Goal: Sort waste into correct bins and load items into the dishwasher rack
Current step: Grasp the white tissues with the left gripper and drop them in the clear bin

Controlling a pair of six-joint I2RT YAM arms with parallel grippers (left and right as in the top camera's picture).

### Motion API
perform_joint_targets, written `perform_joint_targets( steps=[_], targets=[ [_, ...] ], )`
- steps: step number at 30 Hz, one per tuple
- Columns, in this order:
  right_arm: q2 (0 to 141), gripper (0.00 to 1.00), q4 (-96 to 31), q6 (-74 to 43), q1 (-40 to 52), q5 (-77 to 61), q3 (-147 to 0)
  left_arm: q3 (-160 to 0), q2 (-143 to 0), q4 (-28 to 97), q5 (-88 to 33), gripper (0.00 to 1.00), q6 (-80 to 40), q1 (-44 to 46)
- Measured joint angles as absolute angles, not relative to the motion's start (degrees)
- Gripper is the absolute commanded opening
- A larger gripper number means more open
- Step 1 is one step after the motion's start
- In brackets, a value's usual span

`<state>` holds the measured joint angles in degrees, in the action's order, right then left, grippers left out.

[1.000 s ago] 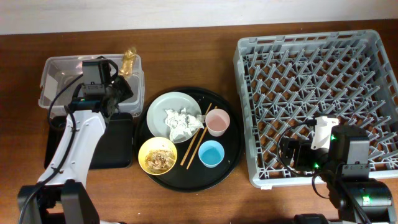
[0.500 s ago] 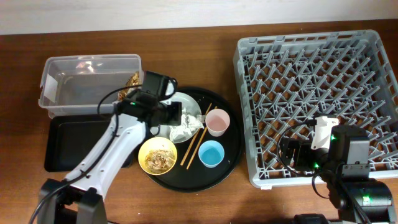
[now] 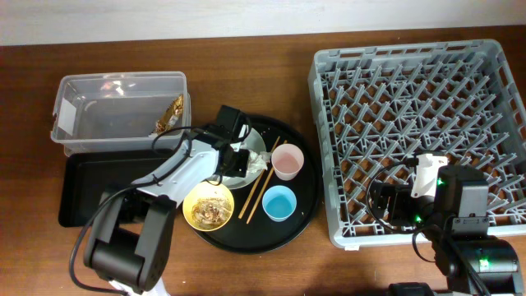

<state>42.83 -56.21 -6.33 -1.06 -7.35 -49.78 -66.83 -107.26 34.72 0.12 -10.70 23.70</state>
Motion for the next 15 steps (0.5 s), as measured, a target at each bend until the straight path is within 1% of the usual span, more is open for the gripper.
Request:
perform_joint_targets(
  steps=[3,7,8,9,11,12,13,14,15],
  targets=[
    [42.83,0.99,-56.21,-6.33,-1.06,-7.35,-49.78,-67.64,-103.48,36.77,0.49,0.00,-10.68,21.82],
    [42.81,0.99,-56.21,-6.35,-1.06,-7.33,-49.78,-70.24,-91.74,36.29,0.95,0.00,-10.68,13.82],
    [42.83,0.99,-56.21,-6.33,-1.06,-7.35,-49.78,-70.41,-90.17,35.86,0.93,0.01,-10.68,11.70],
    [42.81,0.99,-56.21,-6.31,-1.06,-7.35,-49.78,-70.43,-89.32,34.33,1.10,0.04,-10.68,8.23],
    [42.85,0.99,-56.25,-6.33,-1.06,-7.35,-49.78,-70.39,-89.36,32.18,1.06,0.09,-10.63,4.64],
    [42.87,0.99,-56.23,-6.35,-1.06,-7.35,-49.78,-70.41,-89.36,30.00,1.13,0.32,-10.66,3.11],
    [42.87,0.99,-56.21,-6.31,-1.06,-7.35,-49.78,-70.41,-89.36,28.91,1.15,0.47,-10.72,1.67],
    [42.87,0.99,-56.21,-6.33,-1.06,-7.35,-49.78,-70.39,-89.36,27.86,1.15,0.55,-10.52,0.89],
    [42.87,0.99,-56.23,-6.33,-1.06,-7.35,-49.78,-70.39,-89.36,26.39,1.15,0.59,-10.44,0.27]
  ],
)
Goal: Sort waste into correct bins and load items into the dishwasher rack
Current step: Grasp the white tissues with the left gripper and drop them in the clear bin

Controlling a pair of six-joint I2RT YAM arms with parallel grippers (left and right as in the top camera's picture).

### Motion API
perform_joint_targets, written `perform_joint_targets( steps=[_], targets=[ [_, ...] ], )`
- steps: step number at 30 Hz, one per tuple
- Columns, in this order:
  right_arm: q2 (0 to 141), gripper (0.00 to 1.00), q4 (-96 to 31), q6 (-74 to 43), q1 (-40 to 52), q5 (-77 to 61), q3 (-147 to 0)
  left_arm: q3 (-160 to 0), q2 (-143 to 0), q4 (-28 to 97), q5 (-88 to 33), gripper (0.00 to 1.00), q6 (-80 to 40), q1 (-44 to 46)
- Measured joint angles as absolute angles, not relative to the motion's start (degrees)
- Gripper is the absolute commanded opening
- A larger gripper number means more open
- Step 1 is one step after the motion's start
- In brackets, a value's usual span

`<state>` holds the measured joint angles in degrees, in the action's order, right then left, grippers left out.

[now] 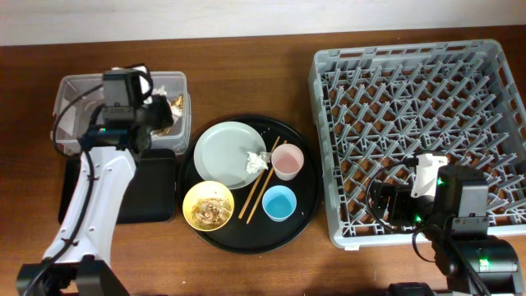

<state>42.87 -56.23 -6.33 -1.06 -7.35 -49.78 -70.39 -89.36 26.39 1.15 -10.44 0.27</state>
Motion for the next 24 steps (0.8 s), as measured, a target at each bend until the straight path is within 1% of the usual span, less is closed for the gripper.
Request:
perform_joint_targets(
  steps=[3,6,10,12,19,20,22,23,24],
  targets=[
    [42.87,0.99,-56.21,-6.33,-1.06,-7.35,-49.78,-70.41,-89.36,25.47,0.91,0.60,-10.50,-0.34],
    [42.87,0.99,-56.21,-6.33,-1.06,-7.35,-49.78,-70.52,-89.36,30.11,-1.78,0.60,-10.50,1.48],
    [42.87,0.99,-56.21,-6.35,-1.06,-7.35,-49.80,-70.46,-90.30,34.28,-6.04,0.60,-10.50,12.69],
    [42.87,0.99,-56.21,-6.35,-1.06,-7.35,-49.82,-70.46,-94.28,34.30,-6.92,0.60,-10.50,17.98],
    [42.98,0.99,-56.23,-6.46,-1.06,-7.35,-49.82,-70.39,-107.59,30.39,-7.81,0.60,-10.50,25.12],
    [42.98,0.99,-56.21,-6.48,-1.06,-7.35,-49.82,-70.39,-108.40,29.52,-8.14,0.55,-10.50,25.54],
    [42.98,0.99,-56.21,-6.48,-1.06,-7.35,-49.82,-70.39,-109.25,29.34,-8.67,0.39,-10.48,26.22],
    [42.98,0.99,-56.21,-6.48,-1.06,-7.35,-49.82,-70.39,-109.27,29.32,-8.82,0.28,-10.33,26.39],
    [42.98,0.99,-56.21,-6.48,-1.06,-7.35,-49.82,-70.39,-109.27,29.36,-8.84,0.14,-10.61,26.39]
  ],
)
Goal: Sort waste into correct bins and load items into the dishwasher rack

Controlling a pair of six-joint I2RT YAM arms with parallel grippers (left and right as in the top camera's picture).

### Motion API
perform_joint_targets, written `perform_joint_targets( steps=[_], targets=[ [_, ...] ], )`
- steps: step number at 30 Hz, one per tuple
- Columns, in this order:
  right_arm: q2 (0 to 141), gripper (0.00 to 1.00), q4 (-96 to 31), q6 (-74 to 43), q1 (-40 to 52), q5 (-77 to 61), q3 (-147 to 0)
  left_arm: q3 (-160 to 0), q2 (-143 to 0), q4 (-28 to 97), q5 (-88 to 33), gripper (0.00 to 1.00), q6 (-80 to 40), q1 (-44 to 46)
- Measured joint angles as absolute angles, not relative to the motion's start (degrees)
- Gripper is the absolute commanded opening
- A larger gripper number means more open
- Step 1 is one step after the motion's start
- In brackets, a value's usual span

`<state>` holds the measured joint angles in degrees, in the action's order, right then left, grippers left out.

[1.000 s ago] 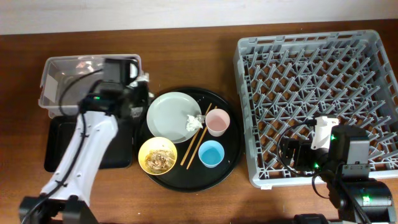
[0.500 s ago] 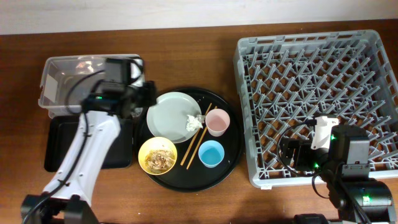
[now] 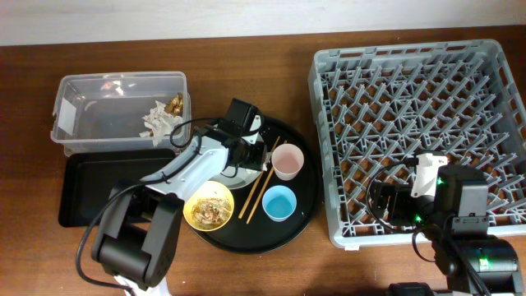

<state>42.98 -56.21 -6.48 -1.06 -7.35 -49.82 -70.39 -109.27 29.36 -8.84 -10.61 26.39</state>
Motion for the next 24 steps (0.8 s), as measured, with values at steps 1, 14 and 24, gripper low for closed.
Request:
perform_joint_targets(
  steps=[1,14,24],
  targets=[
    [42.98,0.99,-56.23,-6.48,-1.06,-7.35,-49.82,-70.39,-109.27,29.32,-8.84,0.08,-10.57,26.39],
    [42.98,0.99,-56.62,-6.48,-1.06,-7.35,-49.82,-70.41,-92.16,28.64,-5.78,0.01,-10.50,10.98],
    [42.98,0.99,-56.62,-6.46,-1.06,-7.33,-49.82,-70.50,-90.87,26.39,2.33,0.66,-10.57,-4.21]
  ],
)
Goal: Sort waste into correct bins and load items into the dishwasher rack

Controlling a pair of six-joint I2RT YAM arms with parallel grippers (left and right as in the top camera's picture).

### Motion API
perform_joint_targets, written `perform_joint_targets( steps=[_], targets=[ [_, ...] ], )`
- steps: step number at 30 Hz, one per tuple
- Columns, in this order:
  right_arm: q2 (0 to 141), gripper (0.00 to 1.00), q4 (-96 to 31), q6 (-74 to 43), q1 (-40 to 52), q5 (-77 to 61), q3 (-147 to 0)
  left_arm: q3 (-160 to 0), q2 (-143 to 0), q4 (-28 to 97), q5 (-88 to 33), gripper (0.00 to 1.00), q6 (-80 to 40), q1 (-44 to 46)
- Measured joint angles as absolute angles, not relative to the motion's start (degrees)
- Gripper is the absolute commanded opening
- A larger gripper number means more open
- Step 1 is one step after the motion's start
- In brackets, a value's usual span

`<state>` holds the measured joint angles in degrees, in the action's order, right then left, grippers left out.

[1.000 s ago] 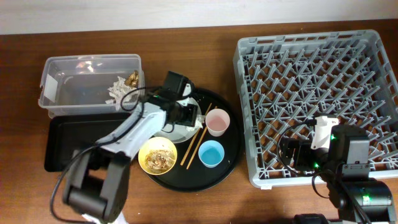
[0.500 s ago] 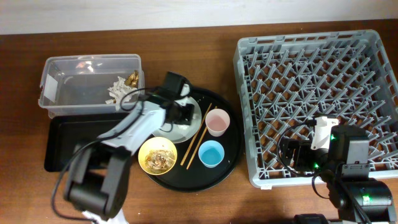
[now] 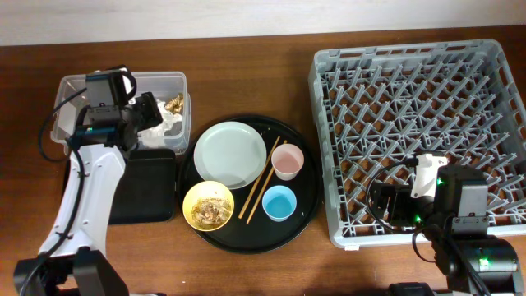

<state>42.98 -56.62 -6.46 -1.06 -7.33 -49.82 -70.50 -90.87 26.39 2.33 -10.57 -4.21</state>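
Note:
My left gripper (image 3: 145, 113) hangs over the clear waste bin (image 3: 74, 92), fingers apart, right beside crumpled white tissue (image 3: 170, 123) and a gold wrapper (image 3: 173, 104) lying in the bin. The pale green plate (image 3: 228, 153) on the round black tray (image 3: 306, 197) is bare. A yellow bowl (image 3: 208, 205) with food scraps, wooden chopsticks (image 3: 261, 182), a pink cup (image 3: 288, 161) and a blue cup (image 3: 279, 202) share that tray. My right gripper (image 3: 380, 202) rests over the near edge of the grey dishwasher rack (image 3: 411, 90); its jaws are too dark to read.
A black rectangular tray (image 3: 140, 197) lies in front of the clear bin, under my left arm. The rack fills the right side of the wooden table. The right arm's base stands at the near right edge.
My left gripper was down on the plate at a crumpled tissue; now it is over the clear bin. The tissue is gone from the plate, and more white tissue lies in the bin.
My left gripper was first on the plate at a tissue, then over the clear bin. After that a tissue lay in the bin and the gripper was back on the plate at a second one. Now it is over the bin again, the plate bare. The right arm stayed still.

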Motion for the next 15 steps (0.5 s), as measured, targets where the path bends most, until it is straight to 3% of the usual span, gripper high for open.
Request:
perform_joint_targets(
  steps=[4,9,15],
  targets=[
    [42.98,0.99,-56.62,-6.50,-1.06,-7.35,-49.82,-70.50,-89.62,34.79,-4.43,0.67,-10.50,-2.72],
    [42.98,0.99,-56.60,-6.50,-1.06,-7.35,-49.89,-70.61,-88.71,50.81,-10.22,0.67,-10.50,12.78],
    [42.98,0.99,-56.71,-6.50,-1.06,-7.35,-49.93,-70.57,-88.71,55.29,-10.52,0.65,-10.83,28.49]
  ],
)
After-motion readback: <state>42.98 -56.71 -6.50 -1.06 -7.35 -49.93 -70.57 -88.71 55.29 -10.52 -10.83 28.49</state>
